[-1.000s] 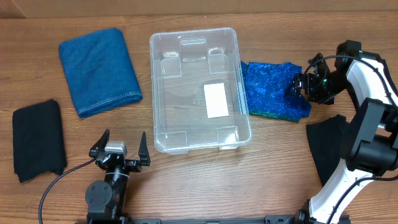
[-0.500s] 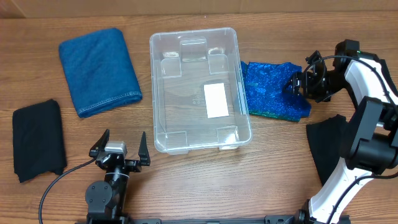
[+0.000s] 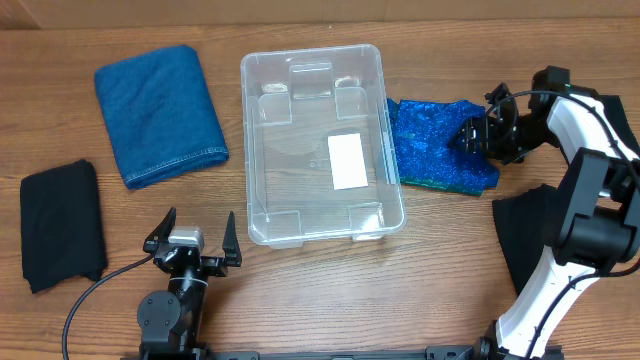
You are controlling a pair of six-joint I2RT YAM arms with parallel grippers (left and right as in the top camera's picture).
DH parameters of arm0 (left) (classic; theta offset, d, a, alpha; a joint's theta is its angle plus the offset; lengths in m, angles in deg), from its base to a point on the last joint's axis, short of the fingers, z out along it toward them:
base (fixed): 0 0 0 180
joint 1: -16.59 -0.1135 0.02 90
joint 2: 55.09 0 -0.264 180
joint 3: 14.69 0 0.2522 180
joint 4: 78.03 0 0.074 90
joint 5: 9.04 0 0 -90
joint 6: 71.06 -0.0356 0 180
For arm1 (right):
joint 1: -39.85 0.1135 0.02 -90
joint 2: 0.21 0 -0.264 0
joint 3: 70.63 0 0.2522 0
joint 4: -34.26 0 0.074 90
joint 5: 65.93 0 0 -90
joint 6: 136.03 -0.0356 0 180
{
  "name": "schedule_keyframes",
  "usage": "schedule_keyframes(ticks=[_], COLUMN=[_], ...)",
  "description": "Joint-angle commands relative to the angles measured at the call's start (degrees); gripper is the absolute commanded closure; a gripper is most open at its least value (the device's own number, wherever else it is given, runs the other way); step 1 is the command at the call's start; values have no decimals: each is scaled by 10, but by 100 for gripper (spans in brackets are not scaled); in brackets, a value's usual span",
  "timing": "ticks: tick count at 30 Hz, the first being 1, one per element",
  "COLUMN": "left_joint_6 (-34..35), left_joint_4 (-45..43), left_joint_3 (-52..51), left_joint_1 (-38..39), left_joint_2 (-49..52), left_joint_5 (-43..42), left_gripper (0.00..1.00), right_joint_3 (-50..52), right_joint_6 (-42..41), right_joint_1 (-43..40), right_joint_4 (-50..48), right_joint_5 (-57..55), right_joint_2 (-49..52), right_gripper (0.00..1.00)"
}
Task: Pack container
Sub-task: 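Reach the right gripper to the sparkly blue cloth and grasp it, then lift the sparkly blue cloth with the right gripper over the bin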
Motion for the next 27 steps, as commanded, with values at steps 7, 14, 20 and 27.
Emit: schedule_keyframes(ticks=[7,14,20,27], left_joint_6=[-11,-11,-11,-11], left_joint_4=[0,0,0,0], left_joint_3=[-2,-2,-2,-2], left_joint_1=[1,1,1,1], left_joint_2=[-5,-5,-5,-5], left_joint_5=[0,0,0,0], left_gripper=[0,0,0,0], right_joint_3=[-3,-3,-3,-17], right_joint_6=[0,0,0,-42], right_joint_1=[42,42,42,29], right_joint_4=[7,20,31,40], right_joint_5=[37,54,54,57], right_joint_2=[79,79,79,78], right_gripper=[0,12,32,60])
